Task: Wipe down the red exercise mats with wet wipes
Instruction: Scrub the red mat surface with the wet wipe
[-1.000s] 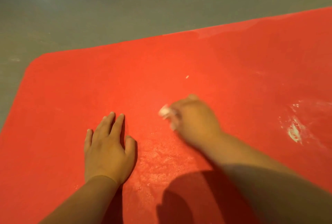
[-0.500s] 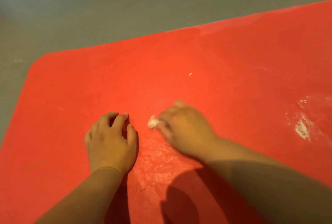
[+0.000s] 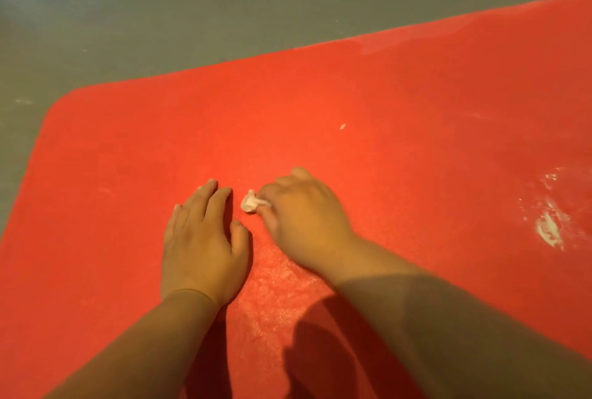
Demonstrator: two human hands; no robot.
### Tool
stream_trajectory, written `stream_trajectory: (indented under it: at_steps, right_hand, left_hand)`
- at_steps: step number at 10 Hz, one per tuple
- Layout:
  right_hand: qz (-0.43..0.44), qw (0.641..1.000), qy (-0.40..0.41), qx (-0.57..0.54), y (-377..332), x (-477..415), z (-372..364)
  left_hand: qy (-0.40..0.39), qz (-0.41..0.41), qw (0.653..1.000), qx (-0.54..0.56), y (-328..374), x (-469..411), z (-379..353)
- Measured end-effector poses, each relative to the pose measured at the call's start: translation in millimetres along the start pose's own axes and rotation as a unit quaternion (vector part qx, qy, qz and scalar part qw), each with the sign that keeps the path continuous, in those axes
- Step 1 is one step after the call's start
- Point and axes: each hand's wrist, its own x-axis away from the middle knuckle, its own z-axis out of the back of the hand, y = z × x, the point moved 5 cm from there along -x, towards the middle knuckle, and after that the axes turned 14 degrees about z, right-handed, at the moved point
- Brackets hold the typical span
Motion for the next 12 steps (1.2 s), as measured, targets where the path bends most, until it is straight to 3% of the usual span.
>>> stream_trajectory:
  at_steps: [1,2,3,4,5,6,7,8,9,10,11,12]
  right_hand:
    - [-0.058,0.997,0.005,0.042,59,11,32]
    - [-0.261,0.955,0.054,0.132,149,49,83]
    - [-0.392,0.9,0.117,0.149,172,73,99]
    - [-0.284,0.945,0.117,0.109,111,40,60]
    - [-0.072,0.996,0.024,0.042,28,10,14]
    - [0.009,1.0,-0.013,0.008,10,10,8]
    - [-0.082,0.995,0.009,0.059,72,13,33]
    - [-0.304,0.942,0.083,0.12,161,42,84]
    - [-0.39,0.901,0.133,0.134,176,58,89]
    - [-0.273,0.948,0.118,0.117,114,27,47]
    - [-0.074,0.996,0.042,0.041,24,-1,0]
    - [-0.008,1.0,0.003,-0.013,13,-5,-6]
  left_hand:
    - [-0.003,0.005,1.0,-0.002,0,-1,0]
    - [-0.006,0.004,1.0,-0.004,0,-1,0]
    - [-0.008,0.003,1.0,-0.004,2,-1,1]
    - [-0.01,0.002,1.0,-0.006,2,0,2]
    - [-0.011,0.002,1.0,-0.005,2,-2,1]
    - [-0.005,0.001,1.0,-0.001,2,-2,1]
    - [-0.005,0.004,1.0,-0.003,1,-2,2]
    - [-0.008,0.004,1.0,-0.003,1,-2,2]
    - [-0.008,0.002,1.0,-0.005,1,-3,1]
    - [-0.007,0.004,1.0,-0.006,1,-4,1]
    - [-0.001,0.002,1.0,-0.005,1,-3,1]
    - [-0.005,0.003,1.0,-0.002,1,-3,1]
